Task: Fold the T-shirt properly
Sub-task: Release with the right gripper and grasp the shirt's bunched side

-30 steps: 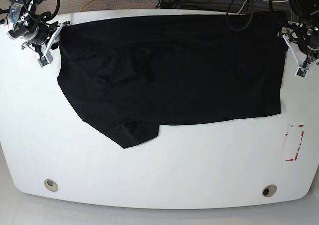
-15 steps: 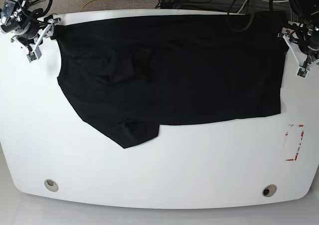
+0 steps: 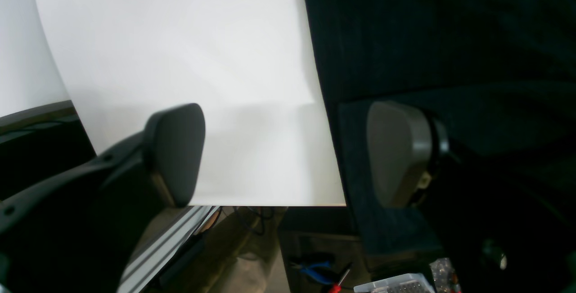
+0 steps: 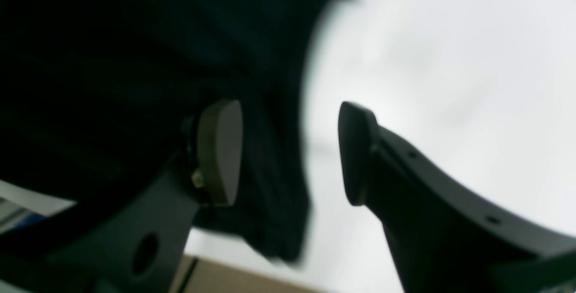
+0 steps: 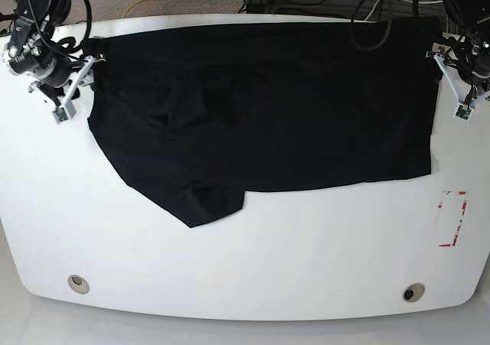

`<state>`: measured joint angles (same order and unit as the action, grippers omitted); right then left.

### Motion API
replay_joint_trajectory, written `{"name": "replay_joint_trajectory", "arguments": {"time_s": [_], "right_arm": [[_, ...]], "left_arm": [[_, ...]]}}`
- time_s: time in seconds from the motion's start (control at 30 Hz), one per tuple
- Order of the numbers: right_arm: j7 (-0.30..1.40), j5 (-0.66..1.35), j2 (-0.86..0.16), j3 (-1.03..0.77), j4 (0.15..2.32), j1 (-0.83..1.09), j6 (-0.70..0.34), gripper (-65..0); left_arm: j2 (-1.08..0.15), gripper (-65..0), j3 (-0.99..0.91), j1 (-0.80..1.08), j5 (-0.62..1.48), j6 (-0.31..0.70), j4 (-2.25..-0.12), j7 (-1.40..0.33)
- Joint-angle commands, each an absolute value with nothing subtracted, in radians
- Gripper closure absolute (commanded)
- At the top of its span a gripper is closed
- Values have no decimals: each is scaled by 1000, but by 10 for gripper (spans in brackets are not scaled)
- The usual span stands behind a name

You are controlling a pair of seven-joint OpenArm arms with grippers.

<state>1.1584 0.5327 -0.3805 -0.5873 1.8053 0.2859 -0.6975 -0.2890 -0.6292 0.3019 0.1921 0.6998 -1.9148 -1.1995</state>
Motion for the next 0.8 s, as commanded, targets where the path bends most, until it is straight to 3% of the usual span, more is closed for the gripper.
{"name": "replay_joint_trajectory", "arguments": {"time_s": [0.0, 0.33, 0.77], "right_arm": [[1173, 547, -384, -545, 1824, 226, -698, -328], [1179, 538, -311, -334, 1817, 71, -698, -330], [1175, 536, -268, -321, 1584, -128, -698, -328]], "left_arm": [[-305, -528, -634, 298, 188, 698, -1928, -1190], [-305, -526, -636, 302, 188, 698, -1928, -1190], [-286, -525, -634, 302, 188, 698, -1928, -1190]]}}
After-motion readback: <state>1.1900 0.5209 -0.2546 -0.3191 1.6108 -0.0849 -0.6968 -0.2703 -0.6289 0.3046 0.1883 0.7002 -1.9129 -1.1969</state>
